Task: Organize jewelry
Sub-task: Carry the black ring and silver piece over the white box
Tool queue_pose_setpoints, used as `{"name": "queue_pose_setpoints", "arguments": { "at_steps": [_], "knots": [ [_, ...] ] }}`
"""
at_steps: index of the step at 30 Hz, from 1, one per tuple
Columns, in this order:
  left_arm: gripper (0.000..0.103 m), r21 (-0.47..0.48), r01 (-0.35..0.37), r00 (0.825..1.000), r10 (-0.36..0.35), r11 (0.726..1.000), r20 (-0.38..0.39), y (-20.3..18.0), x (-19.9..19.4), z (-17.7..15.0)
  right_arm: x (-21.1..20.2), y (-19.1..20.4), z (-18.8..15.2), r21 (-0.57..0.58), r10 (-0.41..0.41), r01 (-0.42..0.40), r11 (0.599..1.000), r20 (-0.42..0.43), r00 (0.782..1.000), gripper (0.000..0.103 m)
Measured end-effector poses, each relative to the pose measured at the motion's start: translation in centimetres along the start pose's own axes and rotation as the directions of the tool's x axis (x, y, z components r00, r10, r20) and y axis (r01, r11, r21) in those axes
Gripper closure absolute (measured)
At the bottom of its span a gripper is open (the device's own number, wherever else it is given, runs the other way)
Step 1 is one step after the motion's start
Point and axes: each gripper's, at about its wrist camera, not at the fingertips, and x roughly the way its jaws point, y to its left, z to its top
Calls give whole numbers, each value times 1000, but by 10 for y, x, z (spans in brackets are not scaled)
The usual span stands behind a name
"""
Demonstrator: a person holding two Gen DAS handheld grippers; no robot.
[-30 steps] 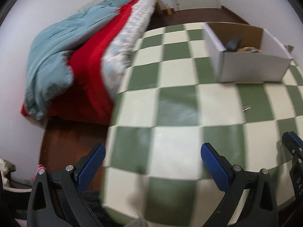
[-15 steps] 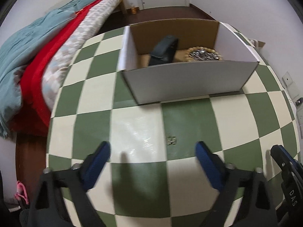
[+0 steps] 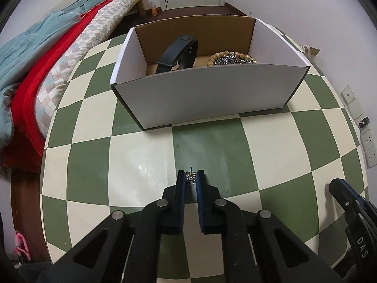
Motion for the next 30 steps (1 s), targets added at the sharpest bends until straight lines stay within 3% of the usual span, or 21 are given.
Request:
{"name": "queue_pose_setpoints", "arguments": {
  "at_steps": [7,16,25,30],
  "knots": [
    [97,2,-11,998,11,1000,63,1,-21,1,-3,1,0,-3,5,-5,1000,8,1000,89],
    [97,-26,-1,982,6,1000,190,11,-83,7,-31,22,16,-50,44,-40,998,68,997,89],
    [97,-88,19,965,4,996,261,42,-130,40,-59,60,54,-137,101,-83,987,127,987,89],
    [97,-139,47,966,-9,989,260,59,-128,67,-65,76,79,-163,135,-113,980,131,982,89]
  ]
}}
